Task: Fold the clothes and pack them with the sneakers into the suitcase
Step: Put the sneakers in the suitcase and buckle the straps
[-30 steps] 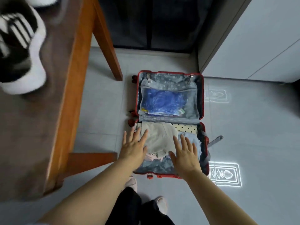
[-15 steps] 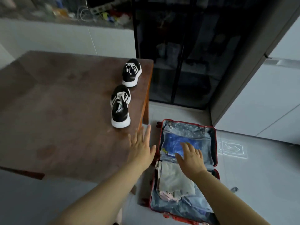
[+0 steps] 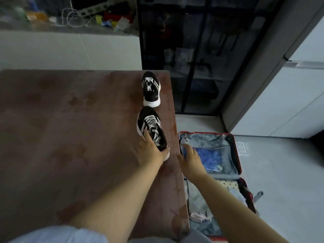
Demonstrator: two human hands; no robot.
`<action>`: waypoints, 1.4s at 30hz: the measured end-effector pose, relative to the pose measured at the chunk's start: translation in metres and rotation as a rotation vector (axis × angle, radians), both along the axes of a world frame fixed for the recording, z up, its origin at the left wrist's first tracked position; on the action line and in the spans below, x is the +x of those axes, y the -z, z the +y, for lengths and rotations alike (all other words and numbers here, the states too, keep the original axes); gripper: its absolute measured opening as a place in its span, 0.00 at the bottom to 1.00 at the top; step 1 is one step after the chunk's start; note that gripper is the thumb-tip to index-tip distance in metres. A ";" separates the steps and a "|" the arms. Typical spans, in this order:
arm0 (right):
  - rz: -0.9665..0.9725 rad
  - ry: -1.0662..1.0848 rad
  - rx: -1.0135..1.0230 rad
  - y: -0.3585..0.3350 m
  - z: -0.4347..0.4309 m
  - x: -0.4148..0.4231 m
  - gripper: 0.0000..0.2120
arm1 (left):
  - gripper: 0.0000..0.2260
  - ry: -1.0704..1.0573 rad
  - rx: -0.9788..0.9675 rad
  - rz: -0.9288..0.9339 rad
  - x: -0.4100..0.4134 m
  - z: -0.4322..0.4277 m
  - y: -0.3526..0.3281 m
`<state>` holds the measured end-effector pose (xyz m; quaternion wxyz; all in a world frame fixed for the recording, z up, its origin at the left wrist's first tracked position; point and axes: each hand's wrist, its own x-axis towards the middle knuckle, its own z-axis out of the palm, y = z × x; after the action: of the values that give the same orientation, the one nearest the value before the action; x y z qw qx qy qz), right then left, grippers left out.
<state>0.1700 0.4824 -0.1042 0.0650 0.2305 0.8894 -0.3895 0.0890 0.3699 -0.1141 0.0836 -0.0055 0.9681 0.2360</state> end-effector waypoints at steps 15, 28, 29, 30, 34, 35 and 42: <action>-0.001 -0.132 0.079 0.004 0.009 -0.090 0.26 | 0.26 -0.173 0.539 0.171 -0.040 -0.037 -0.002; 0.055 0.095 -0.073 0.003 -0.002 -0.255 0.36 | 0.31 -0.071 0.540 -0.067 -0.060 -0.118 0.012; 0.051 0.101 -0.066 0.005 0.000 -0.267 0.38 | 0.32 -0.095 0.545 -0.071 -0.059 -0.121 0.017; 0.043 0.107 -0.060 0.007 0.001 -0.277 0.39 | 0.32 -0.118 0.543 -0.072 -0.058 -0.123 0.022; 0.035 0.122 -0.068 0.021 0.003 -0.309 0.42 | 0.33 -0.176 0.551 -0.045 -0.056 -0.119 0.027; 0.041 0.130 -0.066 0.025 0.003 -0.314 0.43 | 0.33 -0.197 0.565 -0.030 -0.056 -0.117 0.029; 0.118 0.185 -0.054 0.047 -0.002 -0.328 0.47 | 0.32 -0.259 0.684 0.011 -0.059 -0.110 0.044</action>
<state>-0.1579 0.4806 -0.1516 -0.0174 0.2867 0.8557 -0.4304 0.0301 0.2600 -0.1578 0.0451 -0.0985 0.8249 0.5548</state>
